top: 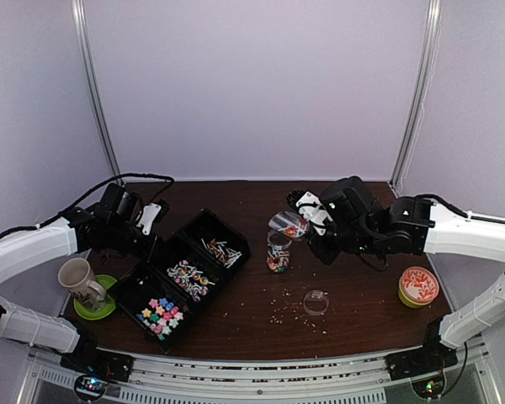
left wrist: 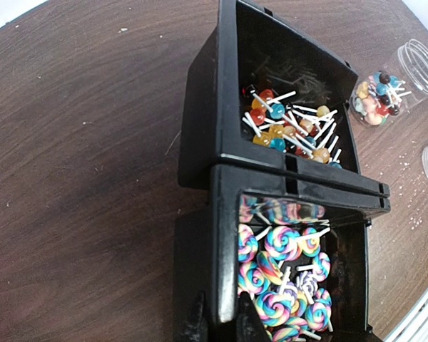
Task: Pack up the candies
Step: Place the fake candies in the packing bottle.
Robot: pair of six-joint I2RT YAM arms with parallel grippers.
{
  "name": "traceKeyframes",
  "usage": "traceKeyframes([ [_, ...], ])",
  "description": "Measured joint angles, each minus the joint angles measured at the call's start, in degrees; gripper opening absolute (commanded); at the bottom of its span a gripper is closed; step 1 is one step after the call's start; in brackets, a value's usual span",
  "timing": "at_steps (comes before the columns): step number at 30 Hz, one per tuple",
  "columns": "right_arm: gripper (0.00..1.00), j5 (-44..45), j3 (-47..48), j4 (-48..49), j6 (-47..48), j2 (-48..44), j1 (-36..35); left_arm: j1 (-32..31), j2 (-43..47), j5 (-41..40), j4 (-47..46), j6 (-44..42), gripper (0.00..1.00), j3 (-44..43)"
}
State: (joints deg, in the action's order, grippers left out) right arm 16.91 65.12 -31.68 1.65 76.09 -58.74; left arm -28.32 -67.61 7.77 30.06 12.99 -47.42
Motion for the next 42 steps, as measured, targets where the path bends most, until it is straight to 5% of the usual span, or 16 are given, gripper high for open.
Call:
traceKeyframes([
  [20,0.0,1.0,7.6,-15.4,-2.2,5.8,0.8,0.0,0.0,0.0,0.0,0.0,0.0,-0.1],
  [42,0.0,0.9,12.9,-20.6,-1.8,8.0,1.4,0.0,-0.4,0.0,0.0,0.0,0.0,-0.1],
])
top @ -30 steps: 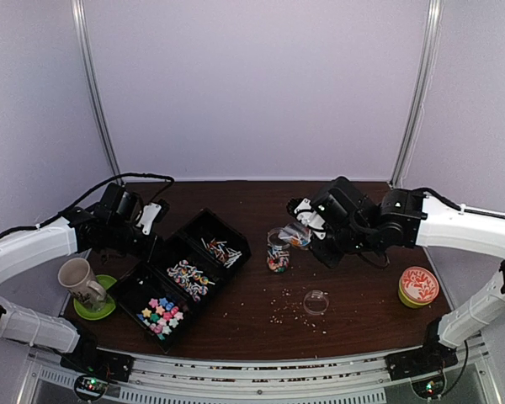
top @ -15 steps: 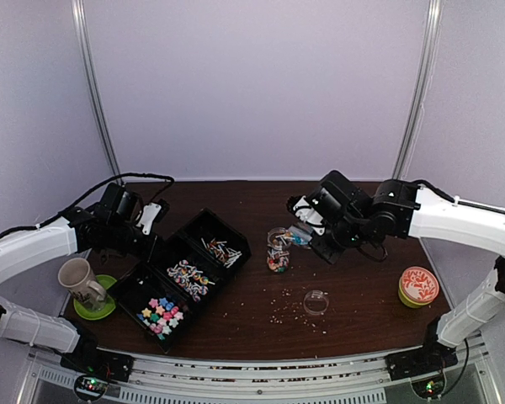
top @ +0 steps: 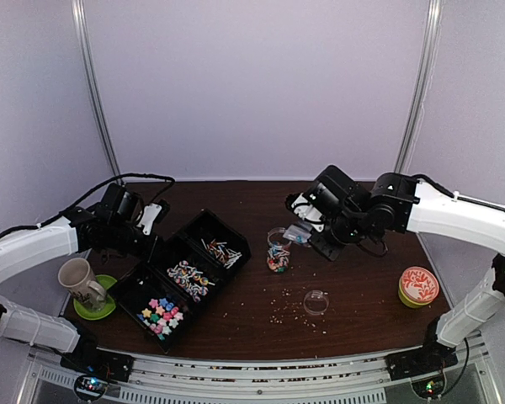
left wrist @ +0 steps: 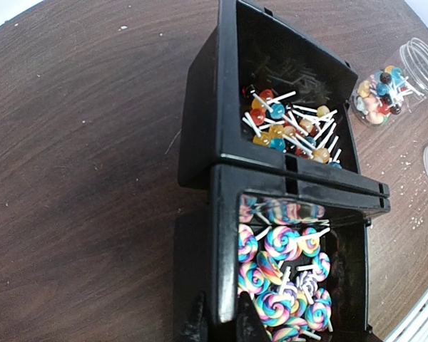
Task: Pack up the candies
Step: Place the fake candies in the packing bottle, then adjust the fake candies in the storage box.
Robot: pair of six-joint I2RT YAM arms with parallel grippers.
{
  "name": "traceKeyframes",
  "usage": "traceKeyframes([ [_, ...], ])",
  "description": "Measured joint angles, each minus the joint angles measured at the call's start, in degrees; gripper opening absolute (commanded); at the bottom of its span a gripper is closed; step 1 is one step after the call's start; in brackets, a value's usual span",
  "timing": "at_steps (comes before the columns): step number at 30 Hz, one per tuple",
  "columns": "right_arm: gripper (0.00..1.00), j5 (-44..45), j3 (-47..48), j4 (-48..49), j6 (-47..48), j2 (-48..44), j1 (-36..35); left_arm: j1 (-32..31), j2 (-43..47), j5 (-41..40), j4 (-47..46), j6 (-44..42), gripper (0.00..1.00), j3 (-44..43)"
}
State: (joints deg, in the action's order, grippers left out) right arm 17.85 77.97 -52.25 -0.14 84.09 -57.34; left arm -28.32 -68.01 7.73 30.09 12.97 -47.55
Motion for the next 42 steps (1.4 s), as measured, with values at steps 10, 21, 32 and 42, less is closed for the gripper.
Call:
traceKeyframes([
  [10,0.0,0.0,3.4,-3.3,1.0,2.0,0.0,0.0,-0.2,0.0,0.0,0.0,0.0,0.0],
  [21,0.0,-0.6,-1.3,7.8,7.8,-4.4,-3.1,0.2,-0.2,0.1,0.0,0.0,0.0,0.0],
  [32,0.0,1.8,-3.3,14.4,10.9,-5.3,-6.3,0.2,-0.2,0.0,0.0,0.0,0.0,0.0],
  [42,0.0,5.0,-3.3,14.1,9.6,-3.9,-5.0,0.2,-0.1,-2.7,0.0,0.0,0.0,0.0],
])
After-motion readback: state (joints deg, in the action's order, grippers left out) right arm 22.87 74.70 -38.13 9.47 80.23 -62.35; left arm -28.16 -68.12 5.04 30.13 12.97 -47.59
